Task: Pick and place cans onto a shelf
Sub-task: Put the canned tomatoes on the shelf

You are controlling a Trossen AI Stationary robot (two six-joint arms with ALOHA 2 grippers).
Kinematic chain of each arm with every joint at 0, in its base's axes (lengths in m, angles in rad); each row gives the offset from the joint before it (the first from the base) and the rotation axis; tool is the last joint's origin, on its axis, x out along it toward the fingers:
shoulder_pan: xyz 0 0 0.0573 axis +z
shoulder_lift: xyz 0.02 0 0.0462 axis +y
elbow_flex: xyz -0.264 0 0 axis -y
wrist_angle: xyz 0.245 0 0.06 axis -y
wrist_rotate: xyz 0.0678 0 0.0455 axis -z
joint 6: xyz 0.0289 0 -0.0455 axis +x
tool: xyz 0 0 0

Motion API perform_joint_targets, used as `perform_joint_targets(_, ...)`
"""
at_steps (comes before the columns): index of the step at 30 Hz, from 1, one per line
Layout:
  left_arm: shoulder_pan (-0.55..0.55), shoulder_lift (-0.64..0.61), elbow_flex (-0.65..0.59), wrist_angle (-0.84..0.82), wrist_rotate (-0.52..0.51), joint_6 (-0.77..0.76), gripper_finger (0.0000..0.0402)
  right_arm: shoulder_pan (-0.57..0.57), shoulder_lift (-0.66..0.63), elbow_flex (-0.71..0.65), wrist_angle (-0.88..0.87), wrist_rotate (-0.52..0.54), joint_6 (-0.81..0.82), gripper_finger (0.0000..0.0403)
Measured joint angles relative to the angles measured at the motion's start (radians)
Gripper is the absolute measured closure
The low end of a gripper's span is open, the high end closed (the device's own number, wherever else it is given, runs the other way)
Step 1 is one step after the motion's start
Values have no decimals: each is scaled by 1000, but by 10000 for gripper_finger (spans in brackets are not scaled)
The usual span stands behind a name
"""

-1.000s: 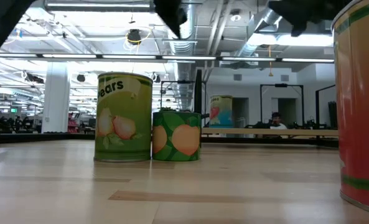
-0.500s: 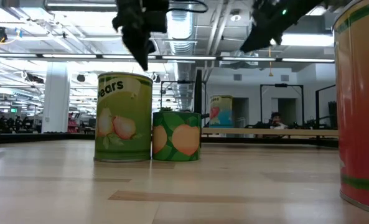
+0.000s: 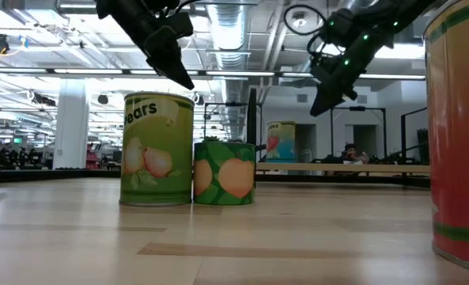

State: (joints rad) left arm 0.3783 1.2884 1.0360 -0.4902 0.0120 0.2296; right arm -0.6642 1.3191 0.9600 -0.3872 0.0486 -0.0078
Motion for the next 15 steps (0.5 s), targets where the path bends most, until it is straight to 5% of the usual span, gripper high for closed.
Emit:
perform_joint_targets(8, -25, 7, -4, 45, -18, -12, 401, 32, 101, 0, 64, -1, 8, 379)
perform_joint_targets(15, -32, 7, -4, 44, -27, -20, 401, 62, 128, 0, 130, -1, 8, 381)
